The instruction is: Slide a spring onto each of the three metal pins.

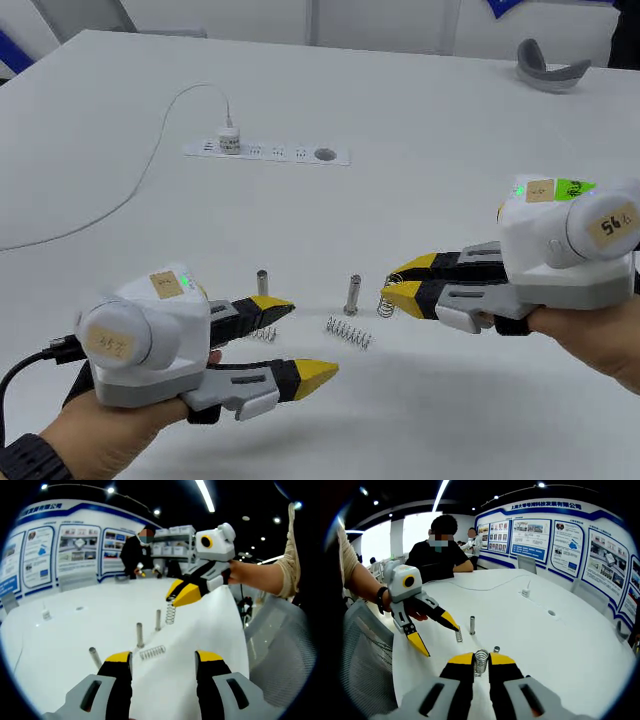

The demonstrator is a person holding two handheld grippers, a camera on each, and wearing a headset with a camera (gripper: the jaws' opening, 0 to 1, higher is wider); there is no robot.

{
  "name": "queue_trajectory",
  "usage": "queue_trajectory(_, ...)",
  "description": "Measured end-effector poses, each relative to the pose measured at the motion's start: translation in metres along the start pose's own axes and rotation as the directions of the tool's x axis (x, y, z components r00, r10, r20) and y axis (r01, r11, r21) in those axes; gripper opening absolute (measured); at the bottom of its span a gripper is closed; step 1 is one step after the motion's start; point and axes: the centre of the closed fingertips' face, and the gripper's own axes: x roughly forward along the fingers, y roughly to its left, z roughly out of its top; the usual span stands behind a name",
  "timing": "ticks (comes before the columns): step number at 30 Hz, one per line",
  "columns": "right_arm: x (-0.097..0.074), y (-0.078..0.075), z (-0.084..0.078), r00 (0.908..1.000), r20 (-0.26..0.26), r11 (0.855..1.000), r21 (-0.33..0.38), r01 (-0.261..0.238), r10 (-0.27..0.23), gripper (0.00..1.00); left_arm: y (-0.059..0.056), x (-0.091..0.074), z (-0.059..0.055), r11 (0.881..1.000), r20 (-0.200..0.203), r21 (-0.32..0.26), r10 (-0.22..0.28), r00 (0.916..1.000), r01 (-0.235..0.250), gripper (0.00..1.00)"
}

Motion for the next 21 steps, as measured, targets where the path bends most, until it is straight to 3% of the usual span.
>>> queue_trajectory(7, -0.005, -0.007, -0.001, 0.9998, 0.002, 1.0, 0.007, 0.019, -0.019, 0.12, 0.007, -0.012, -0.004, 1.0, -0.004, -0.007, 0.025, 0.9997, -0.025, 0.54)
queue_trajectory(21, -0.018, -0.03, -0.001, 0.997, 0.016, 0.997, 0.027, 0.075, -0.075, 0.12, 0.033, -0.033, -0.009, 0.994, -0.013, -0.021, 0.109, 0.9939, -0.11, 0.58)
